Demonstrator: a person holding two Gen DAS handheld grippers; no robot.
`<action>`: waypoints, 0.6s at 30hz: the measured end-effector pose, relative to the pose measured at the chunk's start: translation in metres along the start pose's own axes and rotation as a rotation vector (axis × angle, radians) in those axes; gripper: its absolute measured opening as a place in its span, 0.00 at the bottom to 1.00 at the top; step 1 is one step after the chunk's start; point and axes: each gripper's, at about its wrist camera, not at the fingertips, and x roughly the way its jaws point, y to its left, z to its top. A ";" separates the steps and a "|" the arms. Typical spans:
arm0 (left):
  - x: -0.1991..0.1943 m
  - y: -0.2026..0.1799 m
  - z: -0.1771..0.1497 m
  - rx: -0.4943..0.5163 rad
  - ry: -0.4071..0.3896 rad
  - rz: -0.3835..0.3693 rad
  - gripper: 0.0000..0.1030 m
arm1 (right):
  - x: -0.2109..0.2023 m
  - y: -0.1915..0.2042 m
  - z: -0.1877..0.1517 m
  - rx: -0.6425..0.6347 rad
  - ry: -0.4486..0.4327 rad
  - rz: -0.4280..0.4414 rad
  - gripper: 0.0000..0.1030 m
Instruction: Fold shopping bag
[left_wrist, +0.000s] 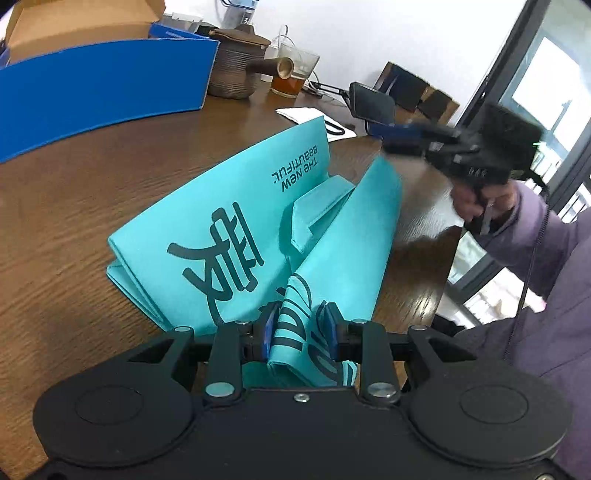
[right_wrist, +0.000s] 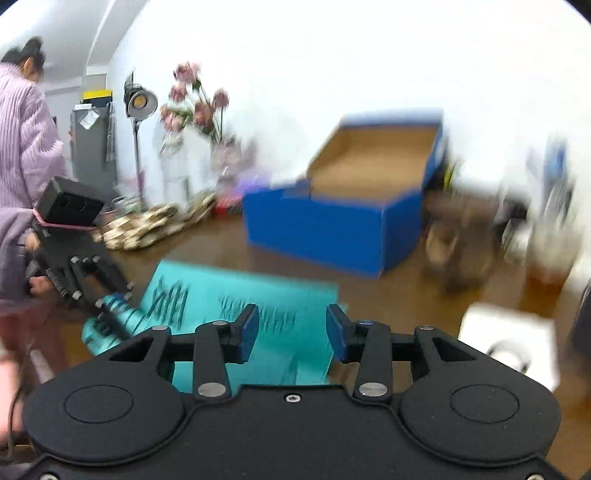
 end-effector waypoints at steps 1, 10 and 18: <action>-0.001 -0.001 -0.004 0.008 0.000 0.008 0.28 | 0.002 0.006 -0.002 -0.016 0.024 0.032 0.30; -0.003 -0.022 -0.007 0.036 -0.035 0.154 0.42 | 0.053 0.029 -0.022 -0.011 0.257 0.019 0.18; -0.020 -0.113 -0.022 0.330 -0.195 0.276 0.69 | 0.043 0.053 -0.026 -0.037 0.281 0.009 0.18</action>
